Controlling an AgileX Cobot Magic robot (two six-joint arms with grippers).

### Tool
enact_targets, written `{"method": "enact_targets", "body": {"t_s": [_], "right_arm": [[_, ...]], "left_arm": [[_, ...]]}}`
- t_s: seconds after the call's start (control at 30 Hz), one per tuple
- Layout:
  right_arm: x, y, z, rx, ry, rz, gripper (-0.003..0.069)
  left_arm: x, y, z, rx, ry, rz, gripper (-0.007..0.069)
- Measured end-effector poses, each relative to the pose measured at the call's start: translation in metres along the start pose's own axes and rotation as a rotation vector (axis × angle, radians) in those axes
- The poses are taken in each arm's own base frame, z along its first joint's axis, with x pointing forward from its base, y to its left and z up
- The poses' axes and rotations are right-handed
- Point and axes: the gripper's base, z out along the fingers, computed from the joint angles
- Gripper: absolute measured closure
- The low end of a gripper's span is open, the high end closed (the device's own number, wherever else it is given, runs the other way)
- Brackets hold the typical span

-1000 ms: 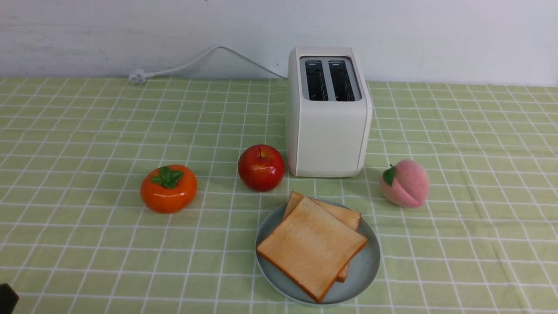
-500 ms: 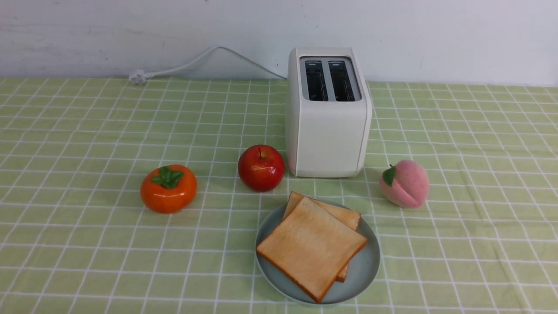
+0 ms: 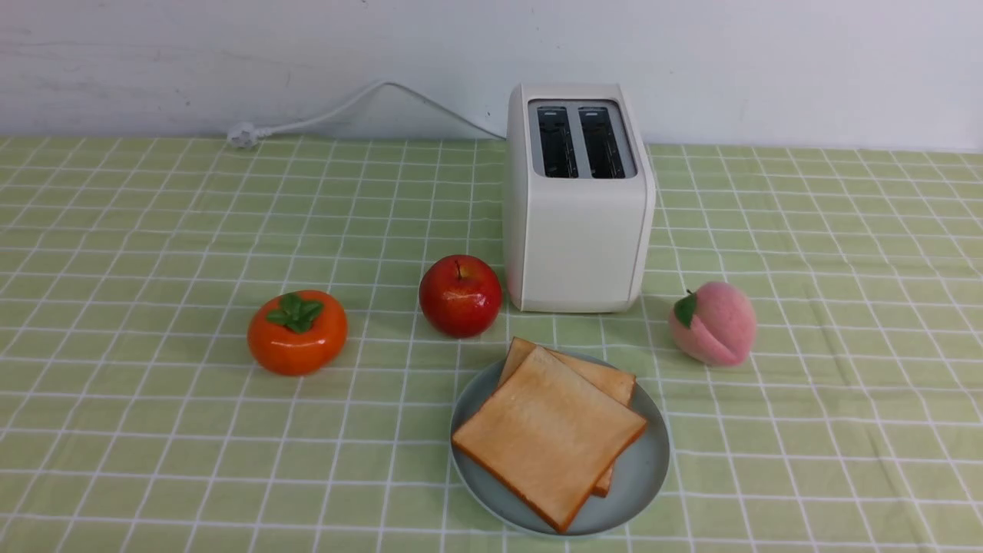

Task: Take toasted bread from bread machine on green coffee tablecloth place on plate.

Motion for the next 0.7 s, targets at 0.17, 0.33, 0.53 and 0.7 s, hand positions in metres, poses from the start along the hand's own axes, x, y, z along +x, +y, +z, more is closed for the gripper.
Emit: {"method": "enact_targets", "body": {"t_s": [0.17,0.33,0.53,0.7], "right_arm": [[0.0,0.0,0.0,0.0,0.0,0.0,0.0629],[0.0,0.0,0.0,0.0,0.0,0.0,0.0624],[0.0,0.0,0.0,0.0,0.0,0.0,0.0619],[0.0,0.0,0.0,0.0,0.0,0.0,0.0609]], "left_arm": [[0.0,0.0,0.0,0.0,0.0,0.0,0.0638],[0.0,0.0,0.0,0.0,0.0,0.0,0.0638],[0.0,0.0,0.0,0.0,0.0,0.0,0.0636],[0.0,0.0,0.0,0.0,0.0,0.0,0.0631]]}}
